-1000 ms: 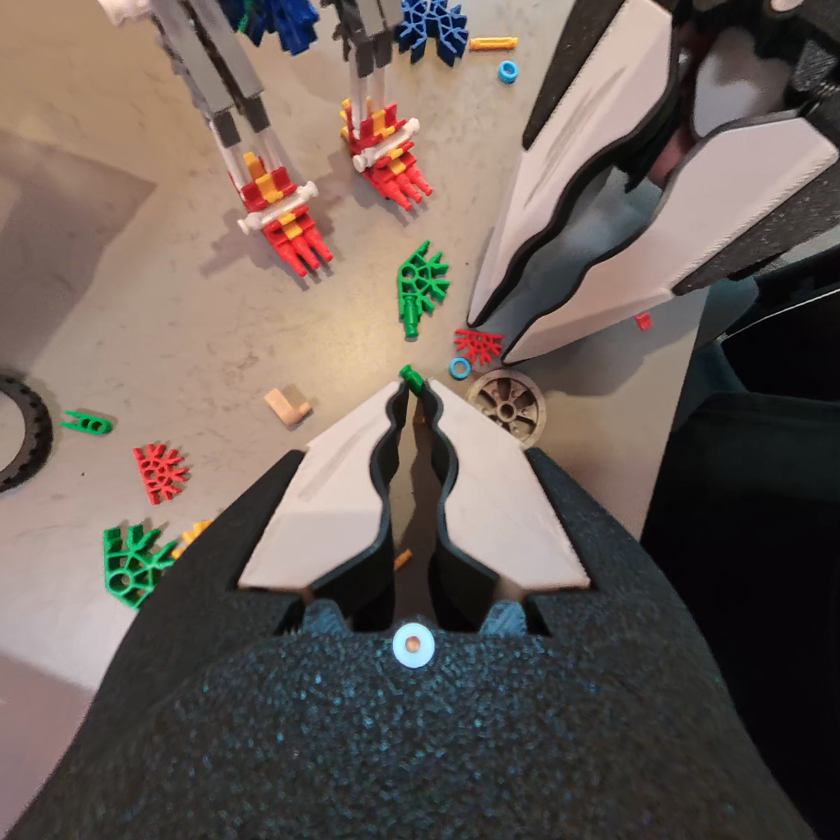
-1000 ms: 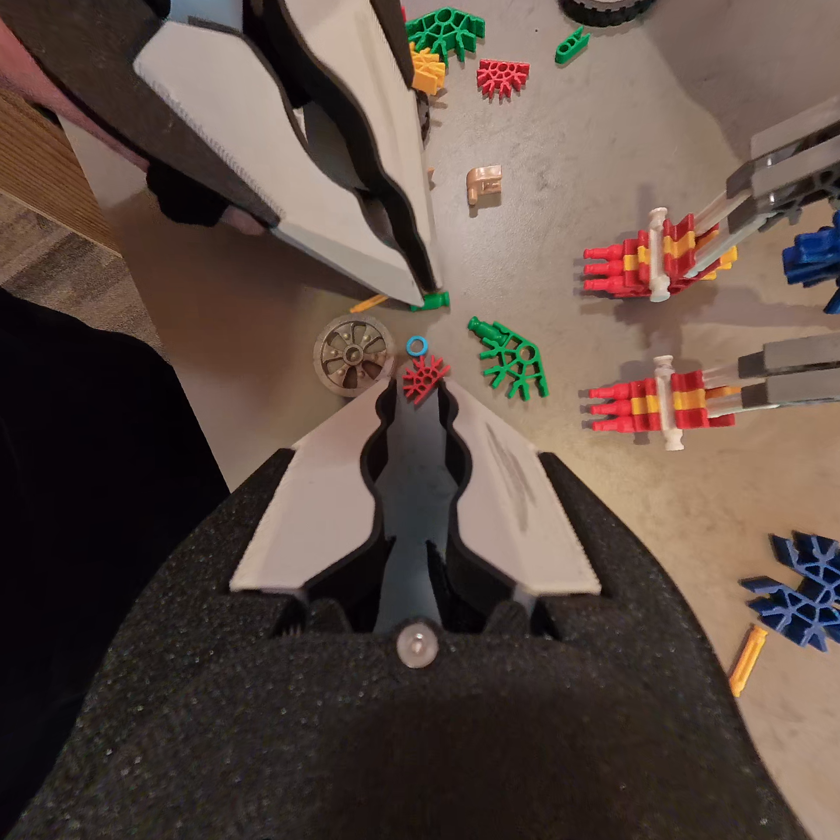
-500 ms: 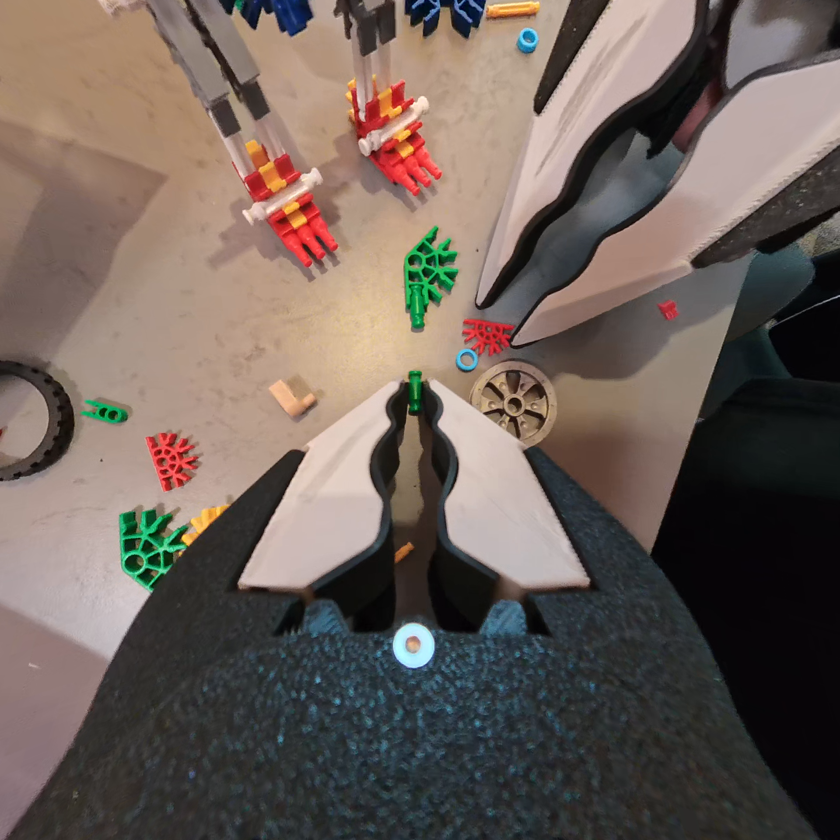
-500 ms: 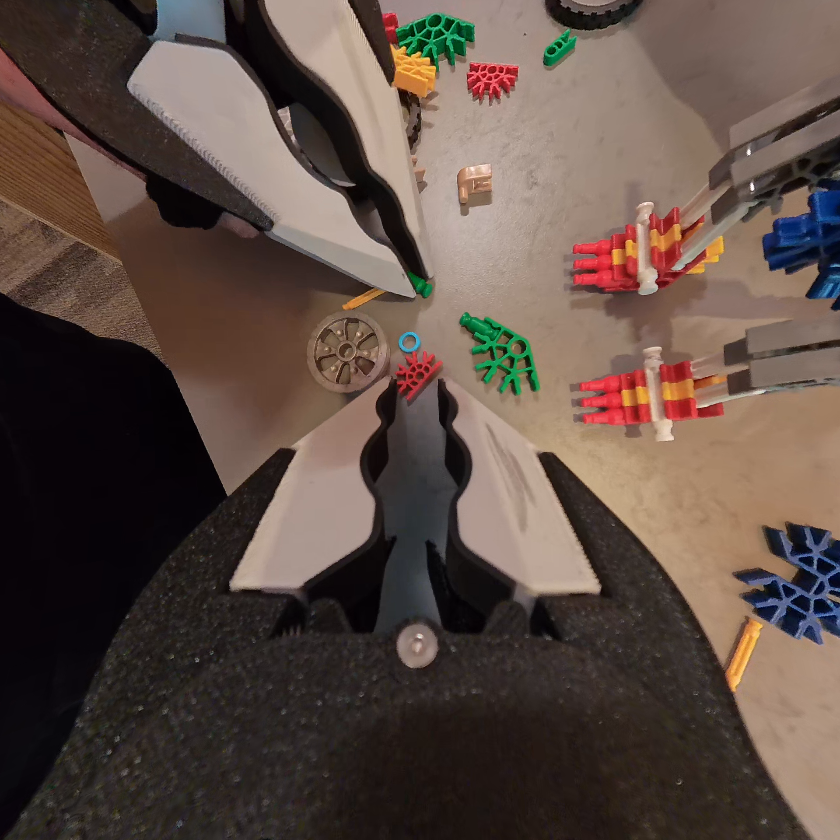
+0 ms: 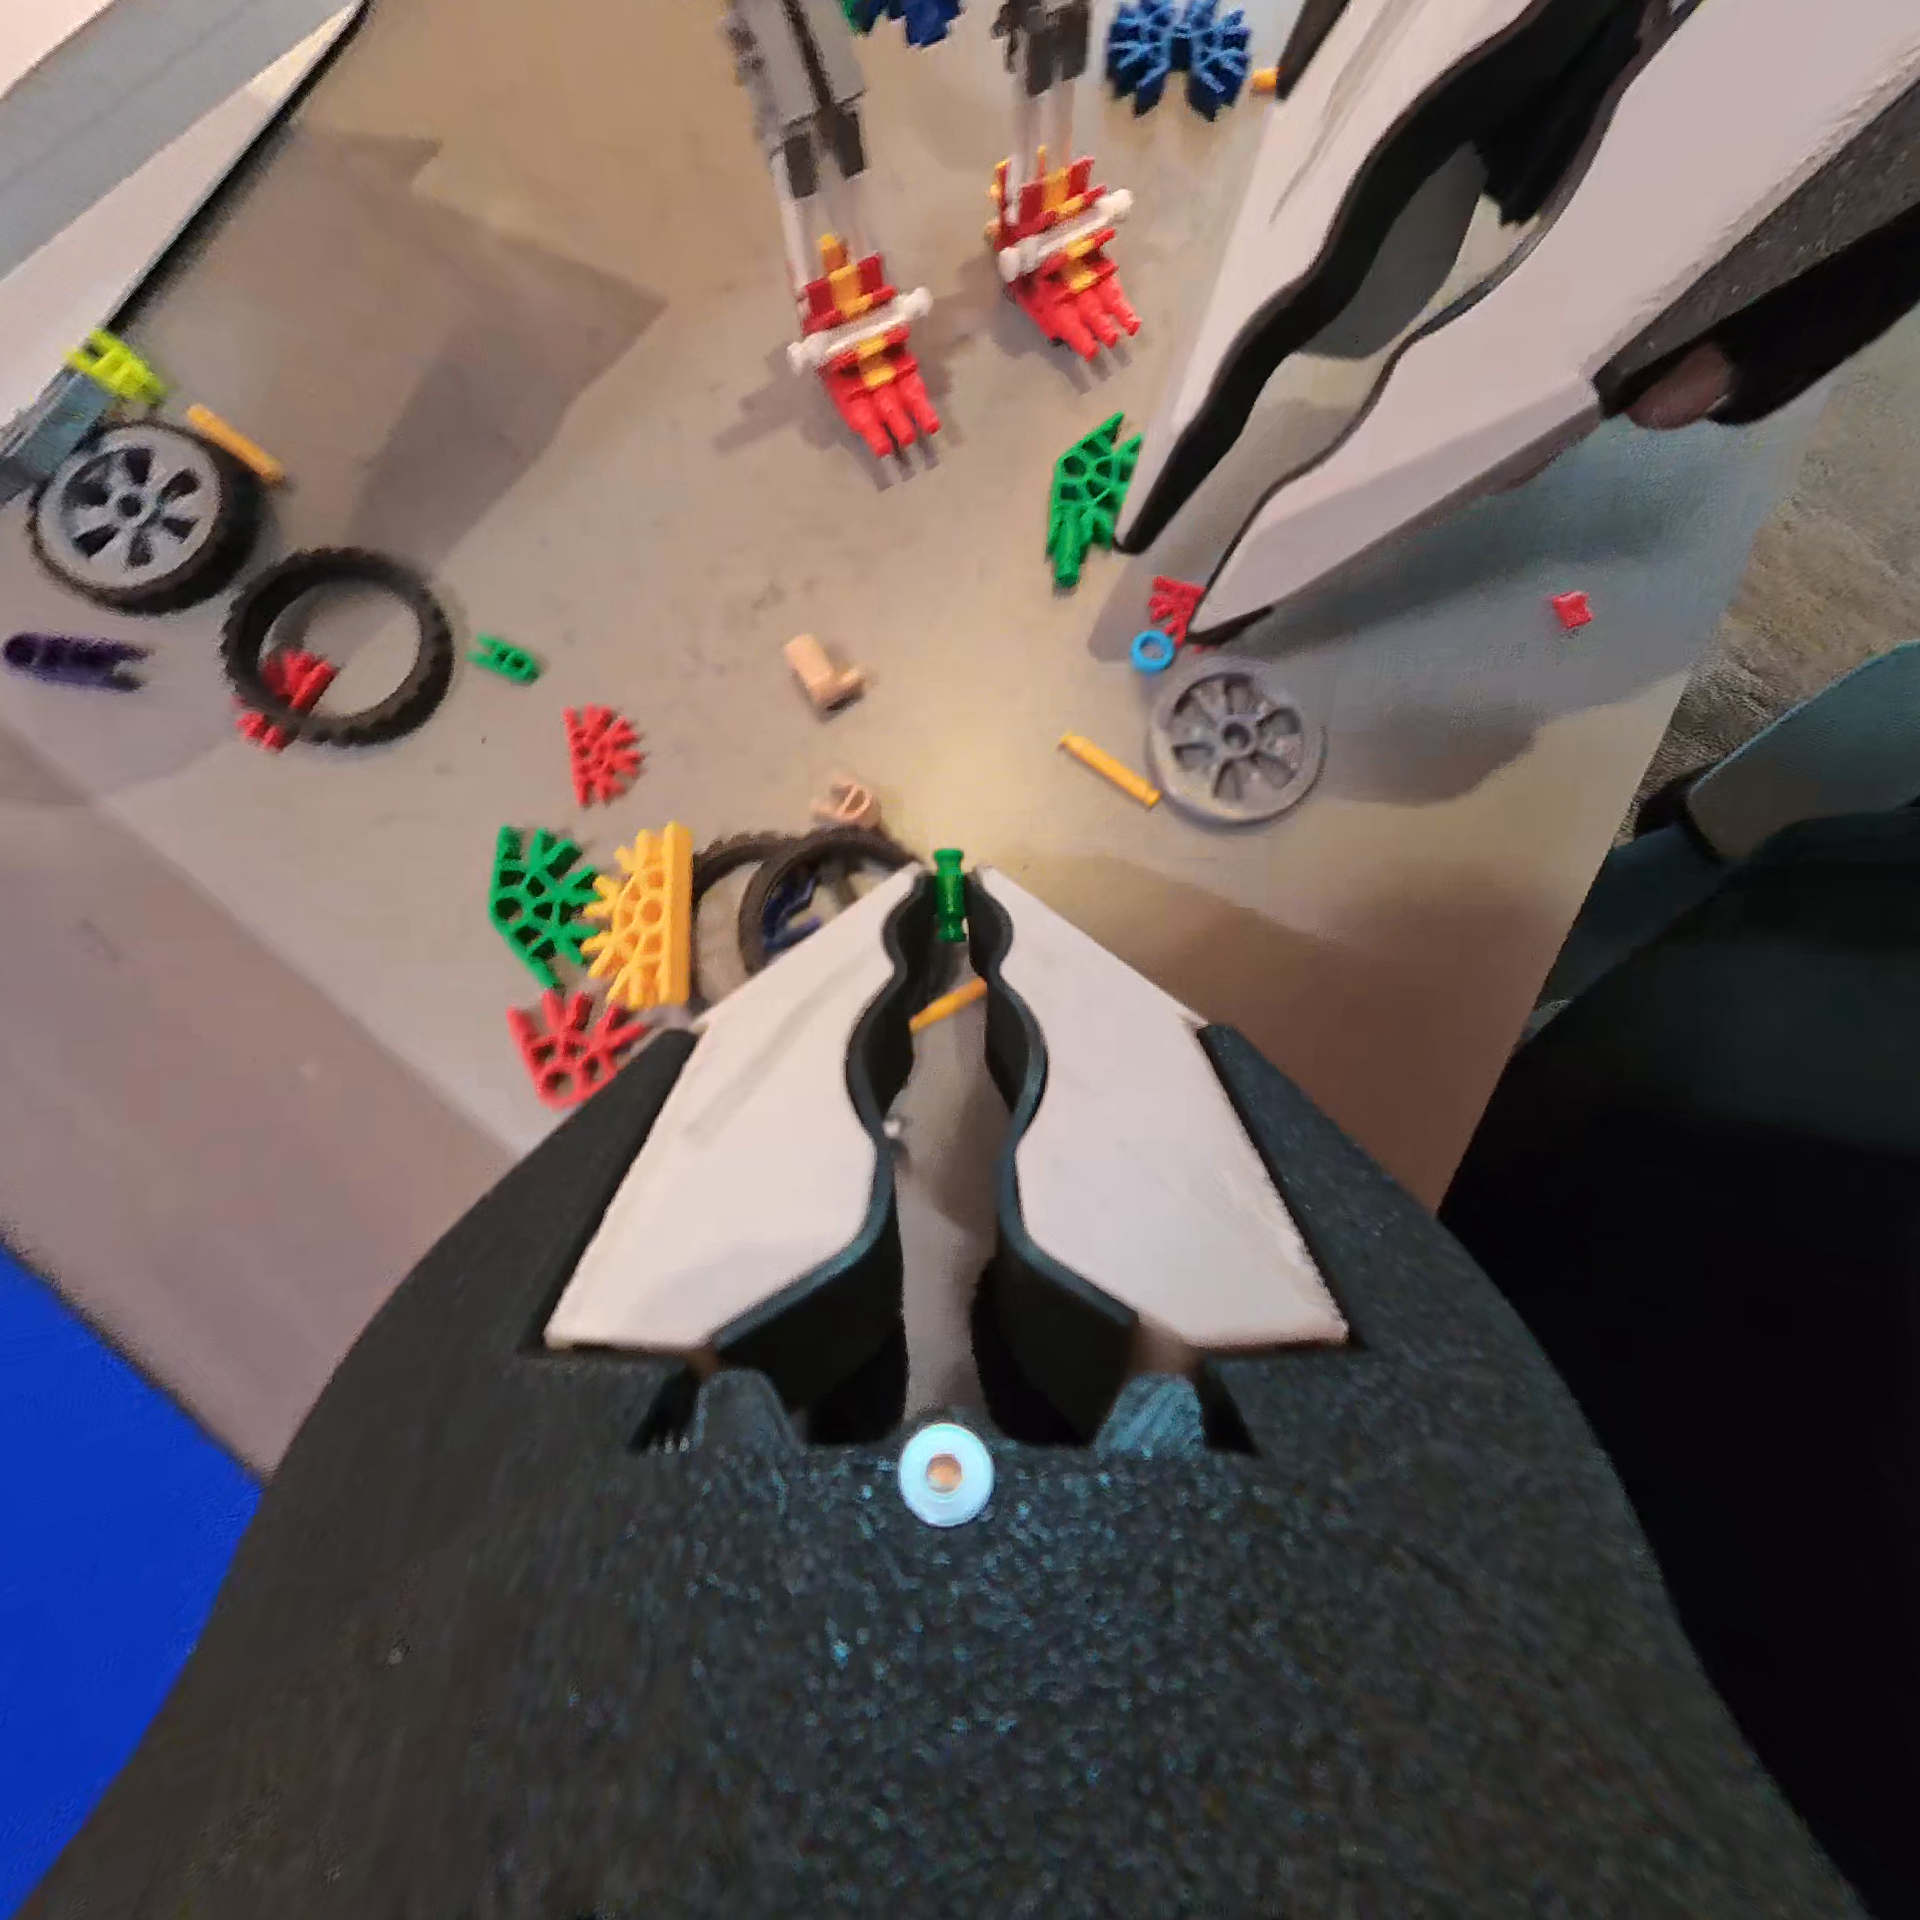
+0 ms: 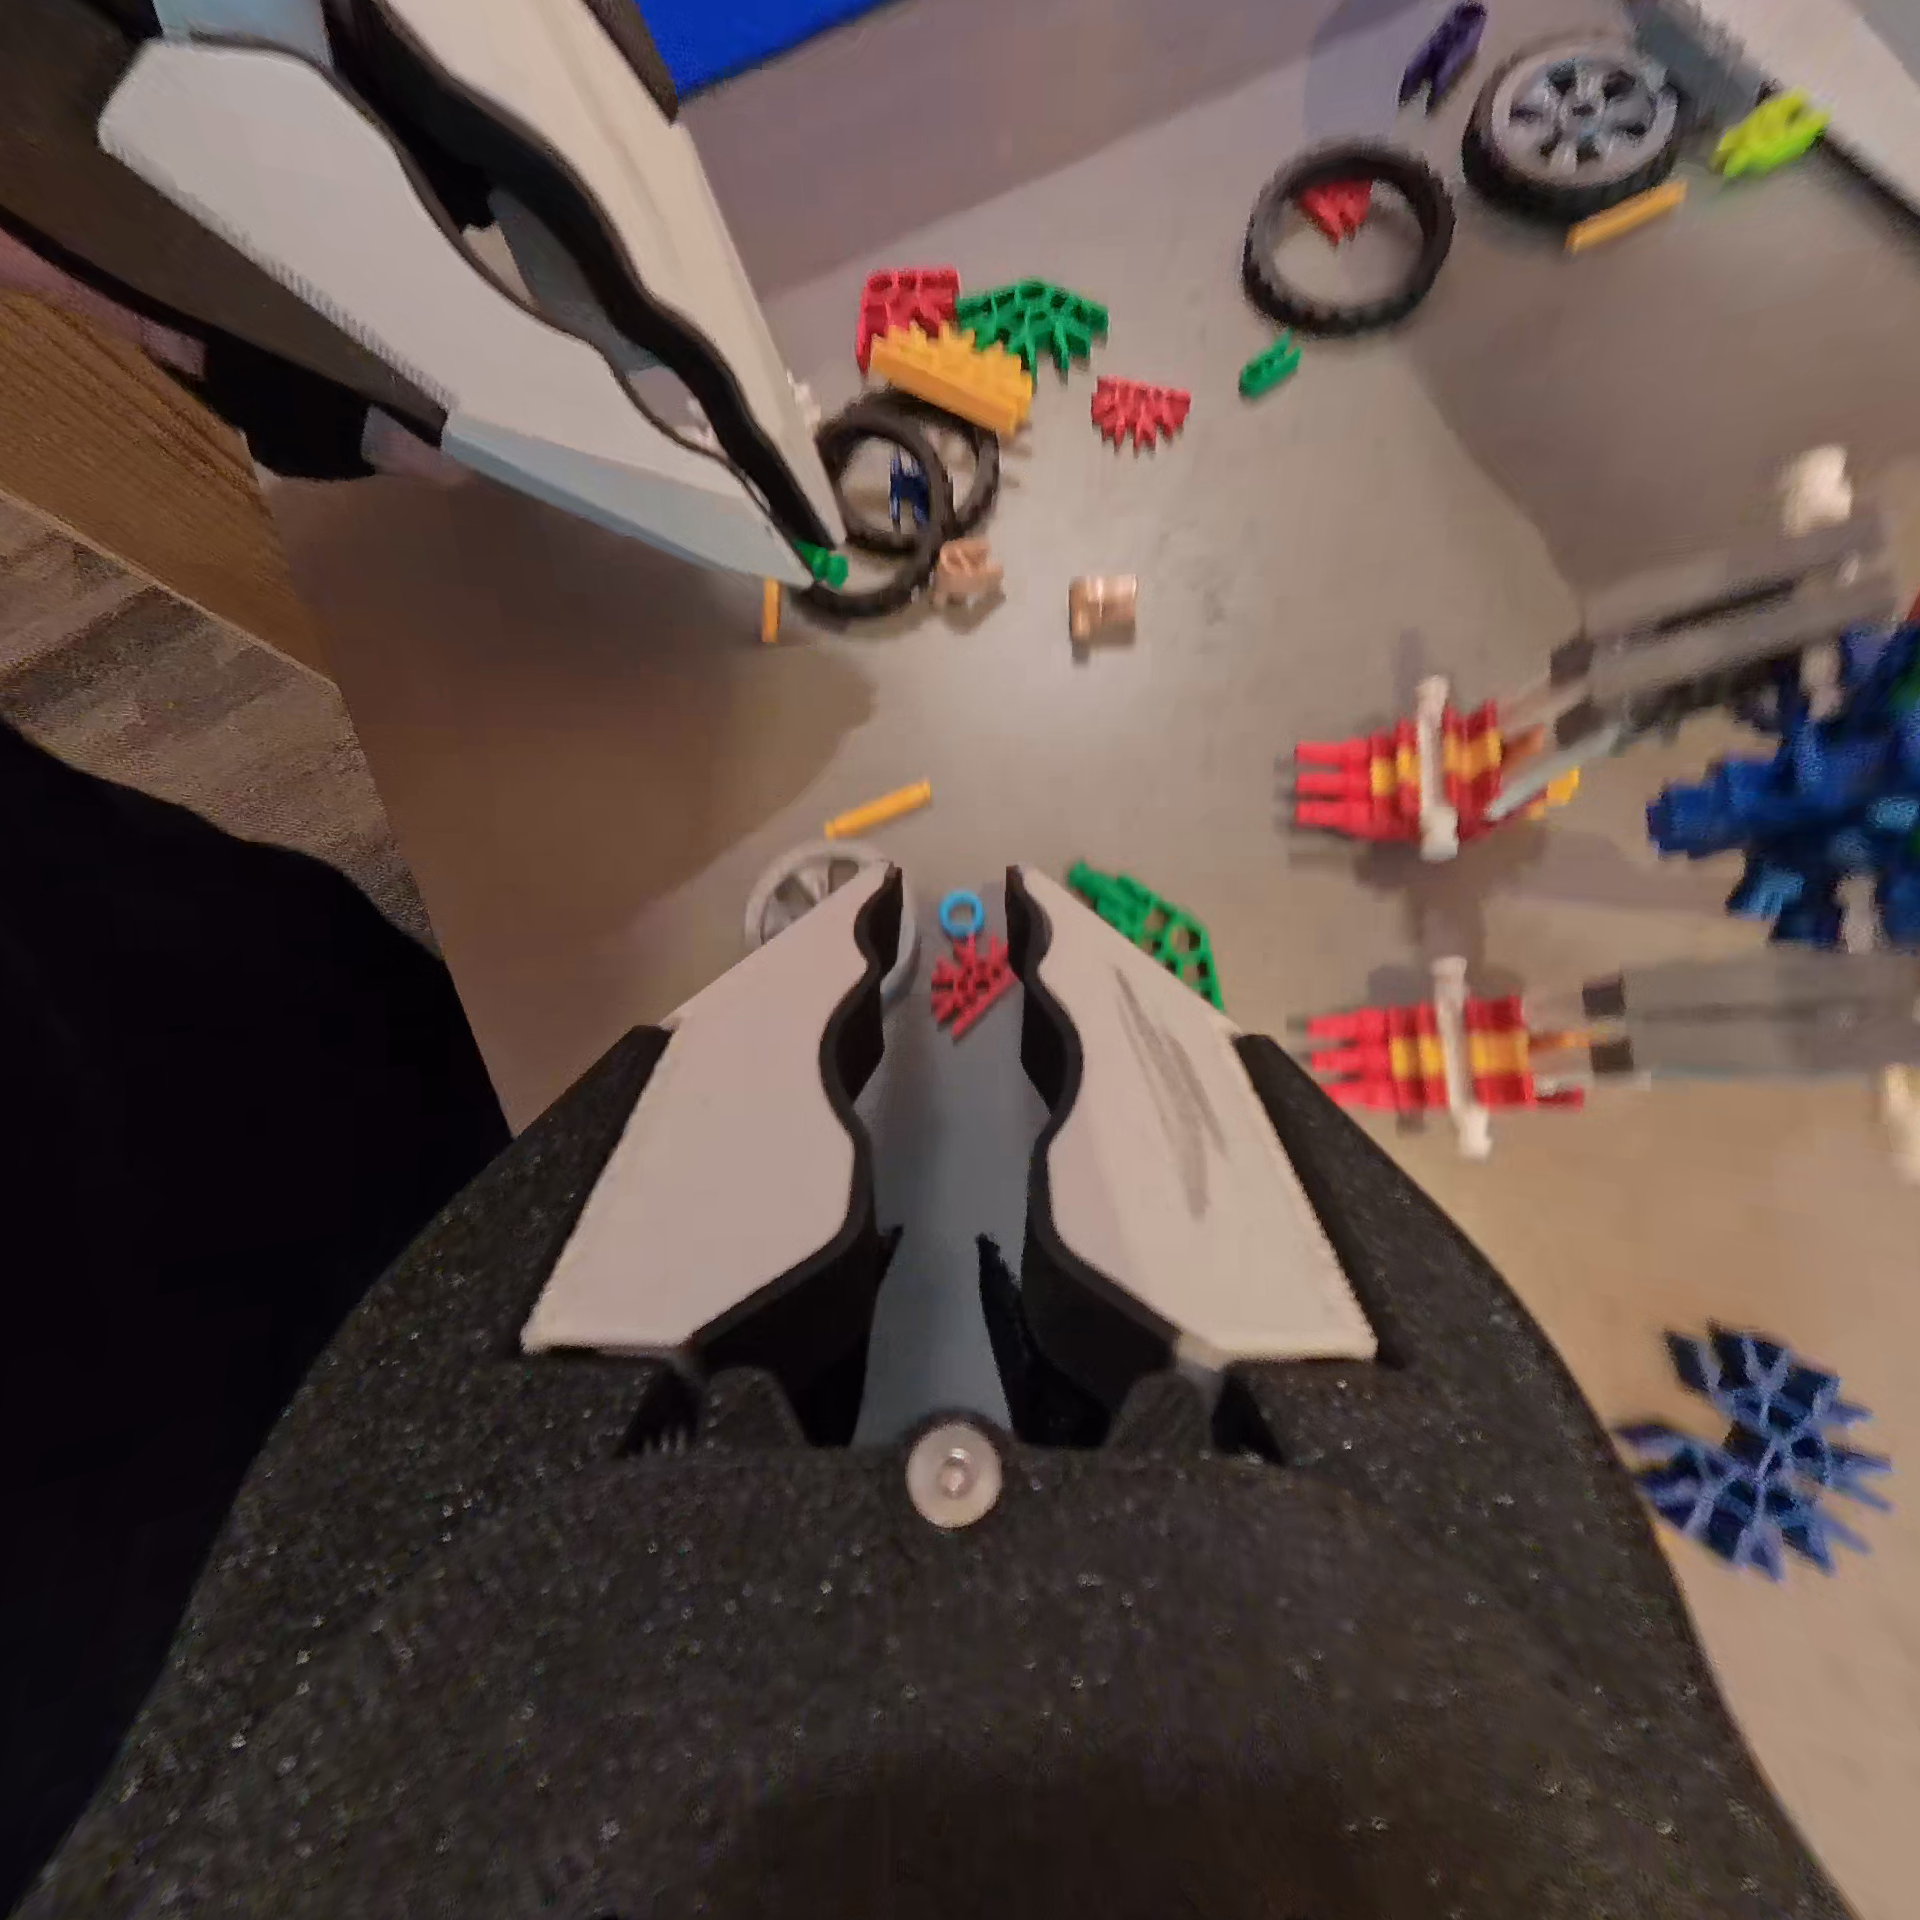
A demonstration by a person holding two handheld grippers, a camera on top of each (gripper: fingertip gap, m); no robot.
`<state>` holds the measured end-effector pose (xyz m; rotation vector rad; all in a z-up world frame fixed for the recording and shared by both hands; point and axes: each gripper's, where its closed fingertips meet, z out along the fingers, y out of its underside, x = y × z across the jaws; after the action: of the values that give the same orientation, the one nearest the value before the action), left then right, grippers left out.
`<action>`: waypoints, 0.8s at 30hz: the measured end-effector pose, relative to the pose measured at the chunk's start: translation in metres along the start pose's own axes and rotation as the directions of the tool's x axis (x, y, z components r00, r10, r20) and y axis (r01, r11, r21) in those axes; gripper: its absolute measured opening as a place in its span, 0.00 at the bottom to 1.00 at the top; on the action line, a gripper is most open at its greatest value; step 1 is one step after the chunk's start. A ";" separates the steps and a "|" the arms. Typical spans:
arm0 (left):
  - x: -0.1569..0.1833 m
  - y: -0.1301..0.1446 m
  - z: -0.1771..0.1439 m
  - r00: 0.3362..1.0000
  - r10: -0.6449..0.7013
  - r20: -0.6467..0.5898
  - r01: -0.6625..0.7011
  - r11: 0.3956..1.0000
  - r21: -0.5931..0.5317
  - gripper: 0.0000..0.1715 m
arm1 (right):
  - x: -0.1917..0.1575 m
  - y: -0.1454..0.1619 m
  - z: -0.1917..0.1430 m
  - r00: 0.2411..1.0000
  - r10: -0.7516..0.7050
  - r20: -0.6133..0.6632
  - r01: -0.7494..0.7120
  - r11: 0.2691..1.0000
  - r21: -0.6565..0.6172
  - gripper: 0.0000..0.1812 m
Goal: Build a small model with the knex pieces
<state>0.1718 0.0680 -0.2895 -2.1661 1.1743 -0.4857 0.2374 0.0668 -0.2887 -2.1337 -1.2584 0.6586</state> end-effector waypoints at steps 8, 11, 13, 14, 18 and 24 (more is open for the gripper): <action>-0.014 0.019 -0.023 0.995 -0.079 0.062 0.078 0.997 0.022 0.02 | 0.002 -0.081 0.054 0.998 -0.052 -0.027 0.054 0.997 0.049 0.15; -0.014 0.025 -0.029 0.992 -0.099 0.073 0.096 0.995 0.034 0.02 | 0.012 -0.101 0.075 0.999 -0.030 -0.030 0.032 0.998 0.053 0.15; -0.014 0.029 -0.032 0.990 -0.114 0.080 0.110 0.993 0.043 0.02 | 0.016 -0.105 0.089 0.999 -0.037 -0.013 0.037 0.999 0.023 0.16; -0.015 0.031 -0.034 0.989 -0.120 0.082 0.116 0.992 0.046 0.02 | 0.019 -0.105 0.095 0.999 -0.048 -0.010 0.048 0.999 0.006 0.16; -0.017 0.039 -0.042 0.987 -0.136 0.089 0.132 0.990 0.054 0.02 | 0.018 -0.091 0.112 0.995 -0.100 0.024 0.102 0.990 -0.098 0.21; -0.022 0.049 -0.049 0.985 -0.149 0.090 0.145 0.988 0.056 0.02 | 0.016 -0.086 0.111 0.989 -0.140 0.047 0.144 0.985 -0.095 0.21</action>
<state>0.1015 0.0494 -0.2865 -2.2174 0.9466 -0.4650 0.1186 0.1398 -0.3115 -2.0940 -1.4765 0.5923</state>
